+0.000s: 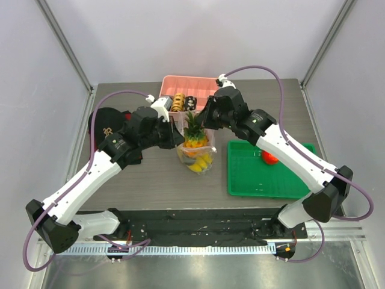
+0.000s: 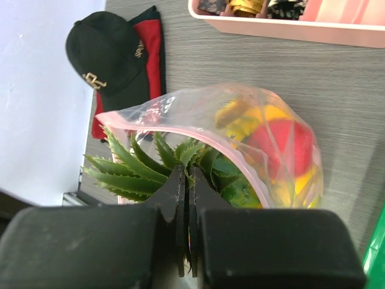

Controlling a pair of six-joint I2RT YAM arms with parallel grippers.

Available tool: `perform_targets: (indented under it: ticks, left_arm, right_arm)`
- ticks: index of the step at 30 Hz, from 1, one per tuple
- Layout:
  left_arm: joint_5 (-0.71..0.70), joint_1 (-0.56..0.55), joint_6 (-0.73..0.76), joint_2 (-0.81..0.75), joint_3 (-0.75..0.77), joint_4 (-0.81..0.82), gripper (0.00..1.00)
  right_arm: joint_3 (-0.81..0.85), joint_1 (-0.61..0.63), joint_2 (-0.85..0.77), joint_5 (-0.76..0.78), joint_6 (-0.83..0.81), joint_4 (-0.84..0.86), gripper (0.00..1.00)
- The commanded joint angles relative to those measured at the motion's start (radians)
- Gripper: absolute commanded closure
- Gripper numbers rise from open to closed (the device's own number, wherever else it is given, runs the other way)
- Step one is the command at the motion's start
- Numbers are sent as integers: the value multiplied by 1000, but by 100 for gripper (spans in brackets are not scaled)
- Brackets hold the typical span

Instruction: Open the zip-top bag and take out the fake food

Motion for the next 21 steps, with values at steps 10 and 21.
perform_targets:
  ticks: [10, 21]
  left_arm:
    - [-96, 1, -46, 44, 72, -67, 100]
    - [-38, 1, -61, 27, 40, 2, 100]
  right_arm:
    - [-195, 1, -304, -183, -102, 406, 98]
    - [5, -13, -195, -182, 85, 541, 99]
